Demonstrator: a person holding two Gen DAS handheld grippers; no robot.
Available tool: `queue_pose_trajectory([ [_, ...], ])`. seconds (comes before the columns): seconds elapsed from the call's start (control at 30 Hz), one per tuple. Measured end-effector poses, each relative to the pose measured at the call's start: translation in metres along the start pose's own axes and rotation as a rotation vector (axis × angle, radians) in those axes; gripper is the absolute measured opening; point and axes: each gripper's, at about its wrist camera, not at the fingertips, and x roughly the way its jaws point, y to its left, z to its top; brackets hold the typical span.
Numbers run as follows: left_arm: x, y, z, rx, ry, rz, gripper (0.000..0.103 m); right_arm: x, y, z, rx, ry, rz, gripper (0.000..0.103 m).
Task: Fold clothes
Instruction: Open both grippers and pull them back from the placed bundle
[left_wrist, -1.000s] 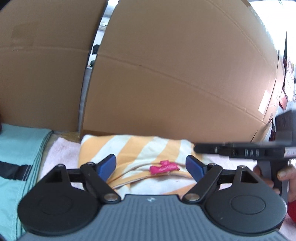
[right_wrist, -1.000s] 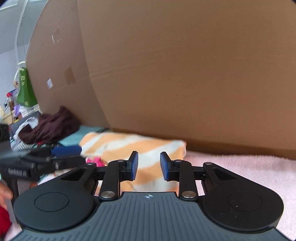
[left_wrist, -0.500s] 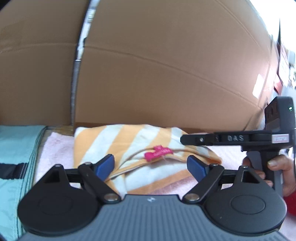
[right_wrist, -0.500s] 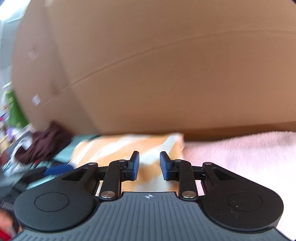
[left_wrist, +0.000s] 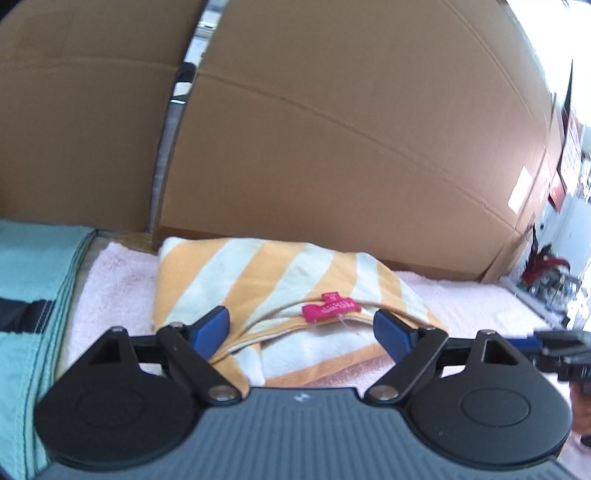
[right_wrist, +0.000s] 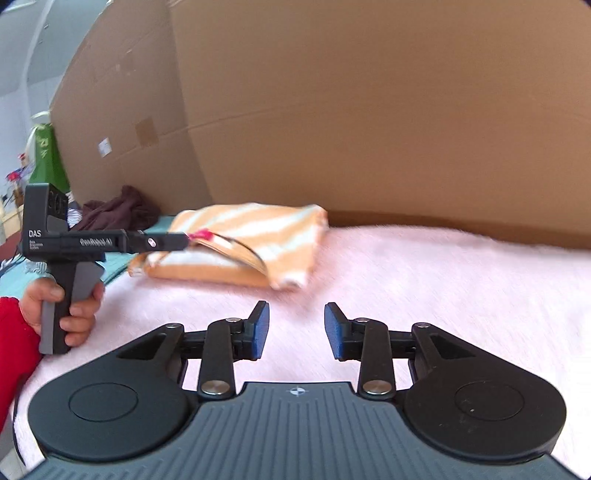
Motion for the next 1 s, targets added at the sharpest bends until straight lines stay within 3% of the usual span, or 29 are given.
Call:
queue_pose_trajectory([
  [0.1, -0.016, -0.023, -0.008, 0.029, -0.033, 0.051, 0.074, -0.009, -0.020, -0.011, 0.115, -0.026, -0.026, 0.038],
  [0.17, -0.027, -0.039, -0.014, 0.050, -0.055, 0.086, 0.062, -0.013, -0.033, -0.013, 0.202, -0.050, -0.024, 0.039],
  [0.23, -0.038, -0.055, -0.020, 0.072, -0.077, 0.120, 0.062, -0.012, -0.043, -0.015, 0.278, -0.027, 0.011, 0.039],
  [0.3, -0.040, -0.067, -0.028, 0.076, -0.037, 0.133, 0.055, -0.009, -0.055, -0.018, 0.361, -0.010, 0.031, 0.039],
  [0.37, -0.029, -0.071, -0.033, 0.058, 0.051, 0.167, 0.050, -0.011, -0.059, -0.021, 0.408, -0.026, 0.053, 0.040],
  [0.47, -0.018, -0.064, -0.030, 0.026, 0.078, 0.238, 0.045, -0.012, -0.055, -0.019, 0.393, -0.032, 0.078, 0.040],
  [0.57, -0.008, -0.055, -0.025, -0.003, 0.089, 0.308, 0.043, -0.019, -0.054, -0.019, 0.383, -0.042, 0.091, 0.045],
  [0.77, 0.002, -0.047, -0.022, 0.038, 0.094, 0.356, 0.046, -0.017, -0.055, -0.019, 0.388, -0.040, 0.107, 0.046],
  [0.9, 0.003, -0.041, -0.022, -0.002, 0.118, 0.354, 0.050, -0.014, -0.055, -0.019, 0.383, -0.034, 0.121, 0.047],
  [1.0, 0.002, -0.050, -0.025, 0.037, 0.141, 0.338, 0.061, -0.015, -0.055, -0.020, 0.383, -0.038, 0.125, 0.048],
])
